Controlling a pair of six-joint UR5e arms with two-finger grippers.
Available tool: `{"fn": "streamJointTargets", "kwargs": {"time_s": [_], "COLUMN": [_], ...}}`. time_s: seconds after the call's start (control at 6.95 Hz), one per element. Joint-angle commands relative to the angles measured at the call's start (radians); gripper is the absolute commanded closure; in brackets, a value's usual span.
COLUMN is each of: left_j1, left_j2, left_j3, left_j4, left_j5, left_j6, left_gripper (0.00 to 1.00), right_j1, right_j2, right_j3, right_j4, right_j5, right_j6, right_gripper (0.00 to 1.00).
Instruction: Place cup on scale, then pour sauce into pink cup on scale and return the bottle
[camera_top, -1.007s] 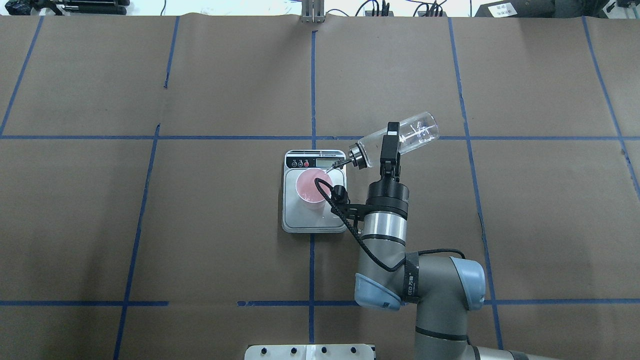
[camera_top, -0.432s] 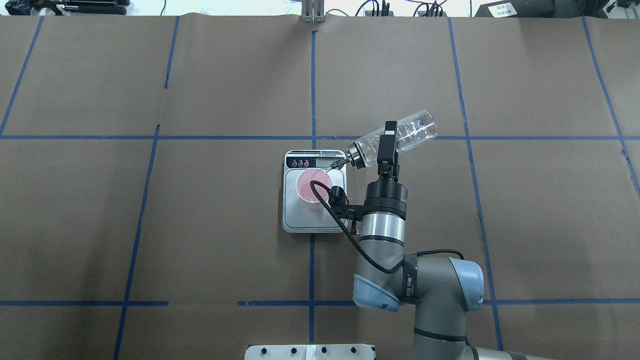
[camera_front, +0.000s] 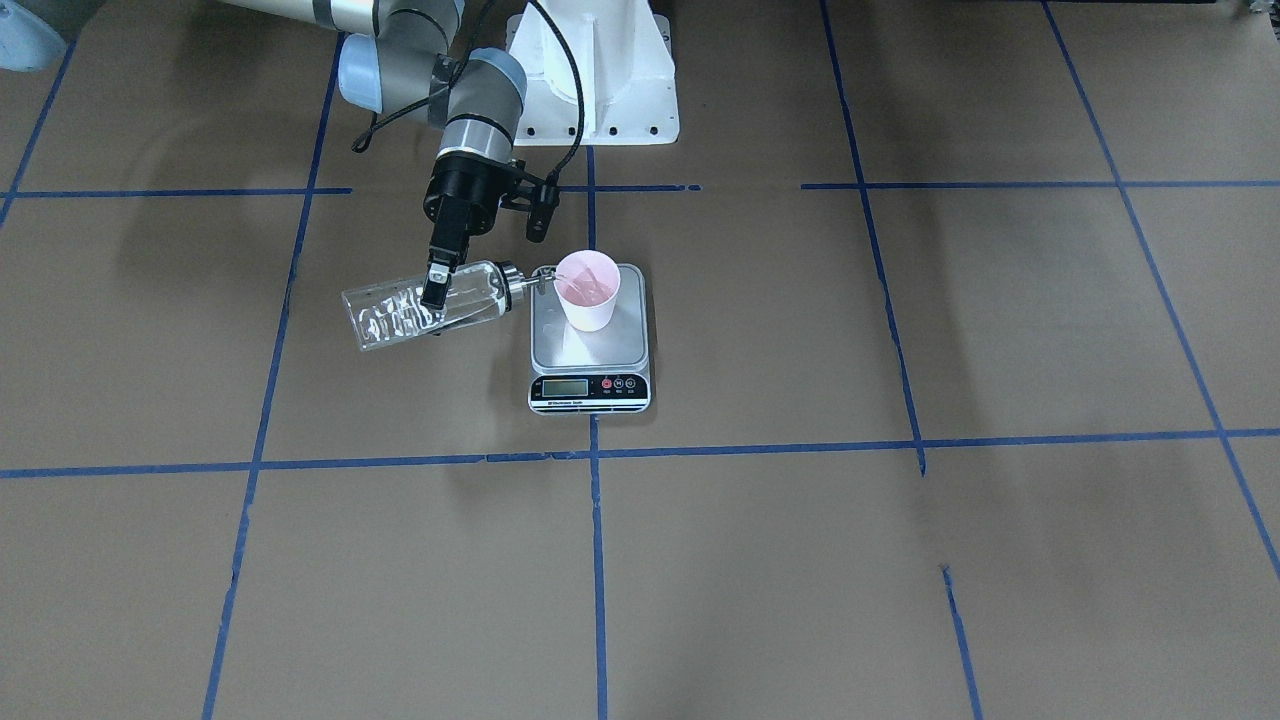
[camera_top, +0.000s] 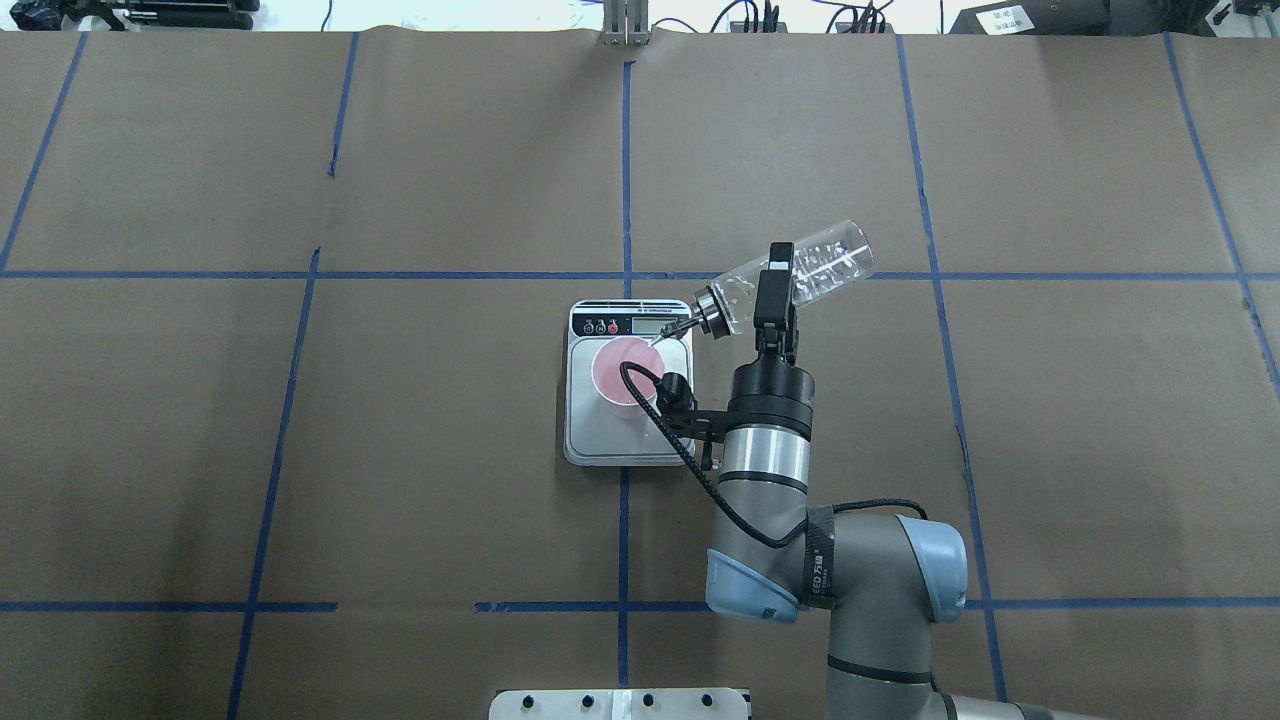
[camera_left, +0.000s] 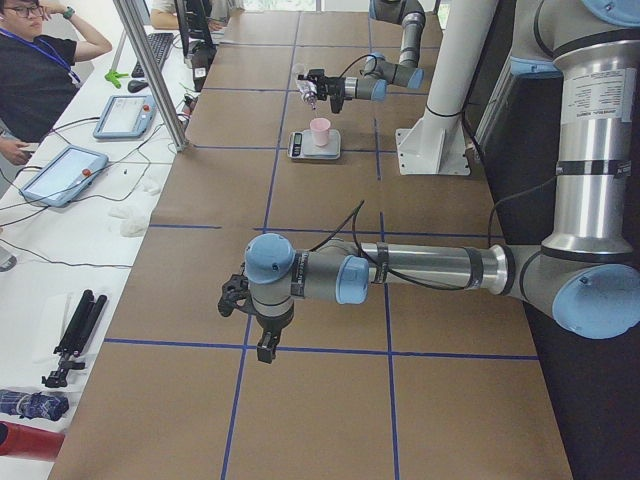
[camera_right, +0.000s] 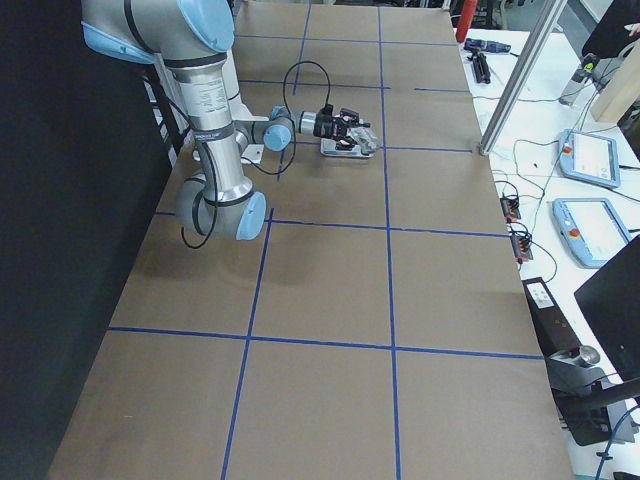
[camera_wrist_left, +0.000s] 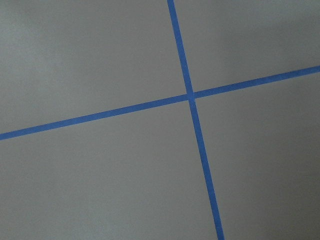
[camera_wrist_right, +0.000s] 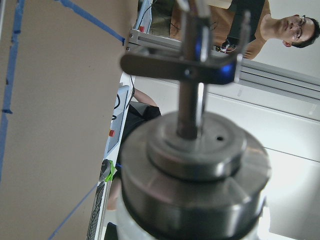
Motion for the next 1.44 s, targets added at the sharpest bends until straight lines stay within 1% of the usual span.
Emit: {"fn": "streamJointTargets", "kwargs": {"time_s": [0.0, 0.58, 0.72, 0.86, 1.01, 1.15, 1.29], "left_j1": [0.000, 0.000, 0.000, 0.000, 0.000, 0.002, 0.002], "left_j2": [0.000, 0.000, 0.000, 0.000, 0.000, 0.000, 0.000], "left_j3": [0.000, -0.002, -0.002, -0.003, -0.003, -0.005, -0.005], "left_j4": [0.000, 0.000, 0.000, 0.000, 0.000, 0.000, 0.000], "left_j5": [-0.001, -0.001, -0.001, -0.001, -0.001, -0.001, -0.001], "left_j6": [0.000, 0.000, 0.000, 0.000, 0.000, 0.000, 0.000], "left_gripper": [0.00, 0.00, 0.00, 0.00, 0.00, 0.00, 0.00], "right_j1": [0.000, -0.002, -0.005, -0.005, -0.005, -0.002, -0.002], "right_j2": [0.000, 0.000, 0.000, -0.006, -0.009, -0.015, -0.020], "right_j3": [-0.002, 0.004, 0.023, 0.024, 0.026, 0.027, 0.027], "right_j4": [0.000, 0.011, 0.038, 0.167, 0.280, 0.376, 0.423], "right_j5": [0.000, 0.003, 0.011, 0.055, 0.096, 0.151, 0.194], "right_j6": [0.000, 0.015, 0.020, 0.020, 0.020, 0.058, 0.212], "right_gripper": [1.00, 1.00, 1.00, 1.00, 1.00, 1.00, 1.00]}}
